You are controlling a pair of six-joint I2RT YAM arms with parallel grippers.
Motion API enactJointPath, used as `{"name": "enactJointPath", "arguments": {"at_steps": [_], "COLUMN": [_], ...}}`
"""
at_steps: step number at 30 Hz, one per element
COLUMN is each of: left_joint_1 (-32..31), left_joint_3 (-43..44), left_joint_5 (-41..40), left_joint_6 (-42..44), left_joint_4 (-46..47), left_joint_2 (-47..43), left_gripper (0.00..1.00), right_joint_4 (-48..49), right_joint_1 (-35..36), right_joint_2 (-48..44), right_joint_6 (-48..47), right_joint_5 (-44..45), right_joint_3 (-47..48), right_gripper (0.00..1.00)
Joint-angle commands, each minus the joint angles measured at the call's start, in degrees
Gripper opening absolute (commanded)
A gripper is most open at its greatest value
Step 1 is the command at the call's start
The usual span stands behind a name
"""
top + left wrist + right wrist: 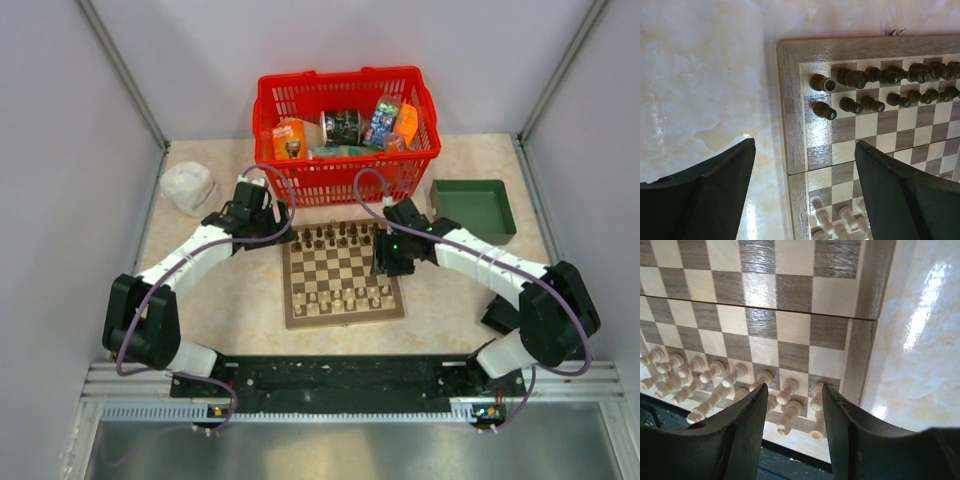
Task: Set up the chess pieces on the board
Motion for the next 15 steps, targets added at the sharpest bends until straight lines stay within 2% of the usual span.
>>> {"name": "enactJointPath", "arguments": {"at_steps": [1, 4, 12, 15], "left_joint_1": [0.24, 0.15, 0.5, 0.59], "left_joint_3": [-0.1, -0.72, -4.23, -6.16], "left_joint_5": [0.92, 1.45, 1.54, 1.19], "left_joint_6": [1.15, 1.07, -1.57, -2.8], "left_joint_4": [0.43, 0.61, 3.24, 4.38], "left_joint_2": [0.47, -0.05, 0.65, 0.3], "left_gripper": [0.86, 0.86, 0.88, 0.83], "right_joint_4": [-0.13, -0.3, 5.14, 6.29], "right_joint_1": [0.37, -1.2, -9.64, -10.79], "right_joint_2": [-3.14, -2.97, -2.09, -0.52], "right_joint_6": [2.97, 2.71, 2.18, 2.27], "right_joint_5": [4.5, 7.84, 6.1, 6.44], "right_joint_3": [-1.31, 0.0, -0.87, -1.4], "right_gripper": [0.48, 0.48, 0.46, 0.44]}}
